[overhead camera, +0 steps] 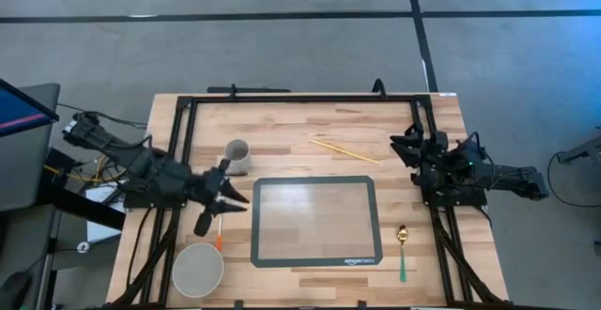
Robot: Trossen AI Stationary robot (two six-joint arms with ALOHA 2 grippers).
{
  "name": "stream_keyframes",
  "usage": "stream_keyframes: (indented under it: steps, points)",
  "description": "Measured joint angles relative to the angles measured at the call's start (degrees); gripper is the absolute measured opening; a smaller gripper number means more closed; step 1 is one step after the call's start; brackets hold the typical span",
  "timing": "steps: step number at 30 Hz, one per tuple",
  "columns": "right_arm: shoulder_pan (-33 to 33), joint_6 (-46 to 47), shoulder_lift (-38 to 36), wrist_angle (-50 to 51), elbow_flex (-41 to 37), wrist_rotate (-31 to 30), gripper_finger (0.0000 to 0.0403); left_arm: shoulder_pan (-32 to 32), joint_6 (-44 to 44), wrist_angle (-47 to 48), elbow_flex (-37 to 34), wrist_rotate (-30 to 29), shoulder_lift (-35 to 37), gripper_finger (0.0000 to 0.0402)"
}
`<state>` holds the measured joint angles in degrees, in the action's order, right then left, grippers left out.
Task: Pick & Place Utensil
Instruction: Put the bowl on the bottom middle of the silicone mat
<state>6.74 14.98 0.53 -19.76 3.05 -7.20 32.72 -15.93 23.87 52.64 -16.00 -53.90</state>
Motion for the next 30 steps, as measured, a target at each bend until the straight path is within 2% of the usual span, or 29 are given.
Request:
stream_keyframes:
  steps: [3,7,13,18,26,30]
  points:
    - [0.0,3.28,0.0,0.01,0.0,0.0,0.0107,6.01,-9.84,9.11,-0.1,-0.75,-1.88,0.0118]
    - [0.0,5.93,-0.02,0.55,0.04,-0.09,0.0107,13.06,-21.85,13.84,-0.09,-0.72,-5.36,0.0124]
    - [0.0,6.11,-0.01,3.7,0.09,-0.13,0.0107,19.89,-31.02,21.05,-0.09,0.03,-10.89,0.0124]
    - [0.0,10.24,0.0,5.3,0.1,-0.08,0.0107,21.84,-36.66,30.12,-0.09,0.55,-15.04,0.0124]
    - [-0.02,12.55,0.01,7.94,0.11,0.07,0.0107,21.84,-41.98,30.66,-0.09,8.44,-20.05,0.0124]
    - [-0.02,12.55,0.01,7.88,0.11,0.07,0.0107,21.84,-42.0,30.57,-0.82,9.01,-22.37,0.0124]
